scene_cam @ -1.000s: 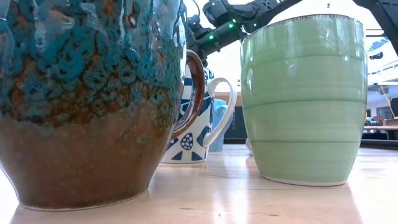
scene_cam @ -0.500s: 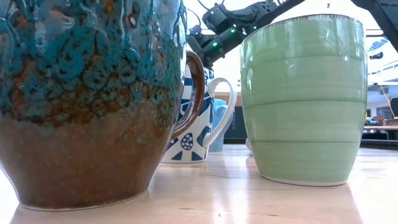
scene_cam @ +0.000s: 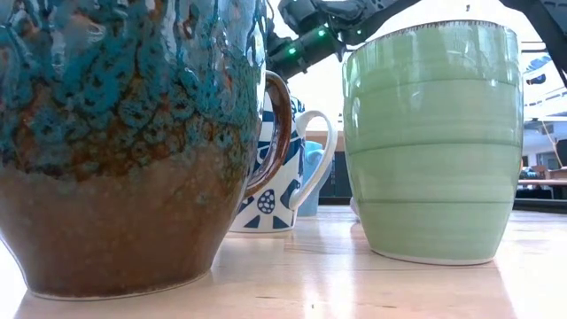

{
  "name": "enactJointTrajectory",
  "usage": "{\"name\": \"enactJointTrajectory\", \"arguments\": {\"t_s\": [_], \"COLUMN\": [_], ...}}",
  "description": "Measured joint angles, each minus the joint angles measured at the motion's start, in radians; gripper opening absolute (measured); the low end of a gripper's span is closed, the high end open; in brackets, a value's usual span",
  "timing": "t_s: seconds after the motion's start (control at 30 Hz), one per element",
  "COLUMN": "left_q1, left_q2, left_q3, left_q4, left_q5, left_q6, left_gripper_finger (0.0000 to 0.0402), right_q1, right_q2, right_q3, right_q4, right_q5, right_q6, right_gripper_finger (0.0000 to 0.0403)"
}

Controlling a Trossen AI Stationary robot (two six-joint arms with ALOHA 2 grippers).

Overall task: Place coffee mugs
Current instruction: Put the dark green mug on the shelf

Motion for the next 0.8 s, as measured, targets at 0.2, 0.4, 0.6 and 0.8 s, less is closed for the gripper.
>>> {"name": "enactJointTrajectory", "arguments": {"t_s": [0.2, 0.4, 0.6, 0.8], "left_q1": [-0.002, -0.002, -0.007, -0.041], "left_q2": [0.000, 0.018, 0.095, 0.209], "left_q3": [0.000, 0.000, -0.001, -0.001], "left_q4": [0.000, -0.032, -0.055, -0.014], "left_q5": [0.063, 0.126, 0.124, 0.124], "left_q6": [-0.039, -0.089, -0.151, -0.108], "left_gripper_finger": [0.0192, 0.0192, 0.0192, 0.0192], "right_q1": [-0.004, -0.018, -0.045, -0.074], "right_q2": [0.000, 0.000, -0.006, -0.030], "right_q3": [0.000, 0.000, 0.000, 0.000], "right_q4": [0.063, 0.027, -0.087, -0.148], "right_q5": [-0.063, -0.099, -0.099, -0.130], "right_q6": [0.009, 0.008, -0.020, -0.044], "right_gripper_finger": [0.0049, 0.0049, 0.0050, 0.0050]}}
